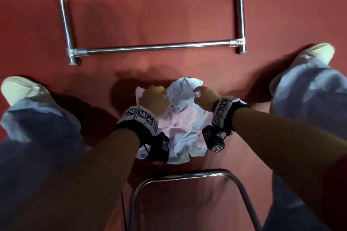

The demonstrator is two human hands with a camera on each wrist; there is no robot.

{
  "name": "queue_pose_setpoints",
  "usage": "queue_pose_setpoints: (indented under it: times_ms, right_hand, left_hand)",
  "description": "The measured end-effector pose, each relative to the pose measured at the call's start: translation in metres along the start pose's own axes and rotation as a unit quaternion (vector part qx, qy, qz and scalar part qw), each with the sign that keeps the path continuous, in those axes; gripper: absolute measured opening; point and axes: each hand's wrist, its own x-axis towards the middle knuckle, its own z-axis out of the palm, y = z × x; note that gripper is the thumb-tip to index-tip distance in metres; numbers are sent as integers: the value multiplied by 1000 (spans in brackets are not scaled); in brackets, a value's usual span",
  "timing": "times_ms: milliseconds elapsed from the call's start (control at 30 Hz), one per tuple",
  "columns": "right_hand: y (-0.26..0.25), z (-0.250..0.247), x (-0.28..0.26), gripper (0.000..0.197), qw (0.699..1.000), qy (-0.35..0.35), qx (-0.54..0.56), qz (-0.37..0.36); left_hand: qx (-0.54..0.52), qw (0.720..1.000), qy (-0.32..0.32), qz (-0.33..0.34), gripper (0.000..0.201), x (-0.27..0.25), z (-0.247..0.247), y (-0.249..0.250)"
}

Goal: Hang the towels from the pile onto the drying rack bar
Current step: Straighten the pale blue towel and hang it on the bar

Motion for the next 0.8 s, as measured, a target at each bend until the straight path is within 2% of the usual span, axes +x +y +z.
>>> queue_pose_setpoints:
  times_ms: [67, 133, 233, 300, 367, 400, 567, 667, 733, 800]
  right_hand:
    - [5, 9, 11, 50, 1000, -15, 16, 10]
    - [6, 17, 18, 53, 999, -32, 41, 9]
    - [13, 25, 29, 55, 991, -16, 127, 26]
    - [11, 20, 27, 44, 974, -22, 218, 61]
    - [10, 13, 22, 22, 958, -46, 275, 74]
    - [7, 9, 18, 22, 953, -52, 287, 78]
    - [-4, 2, 12, 54, 917, -67, 379, 108]
    - [-3, 5, 14, 52, 902, -64, 406, 128]
    - [-5, 7, 15, 48, 904, -49, 406, 123]
    - [-7, 9, 18, 46, 911, -37, 393, 119]
  left_hand:
    - [-16, 1000, -9, 8, 43, 13, 10, -3]
    - [-26, 1000, -11, 5, 49, 18, 14, -1]
    - [-31, 999, -20, -1, 40, 18, 17, 1]
    - [-49, 999, -15, -3, 40, 21, 17, 0]
    - [-67, 998, -8, -5, 43, 22, 14, -2]
    - [-69, 997, -11, -9, 42, 19, 12, 0]
    - [-93, 995, -12, -21, 43, 2, 7, 4]
    - [-100, 994, -19, -30, 31, 1, 10, 2]
    - [-95, 995, -10, -31, 20, 4, 14, -2]
    - [-85, 996, -5, -32, 18, 8, 19, -6]
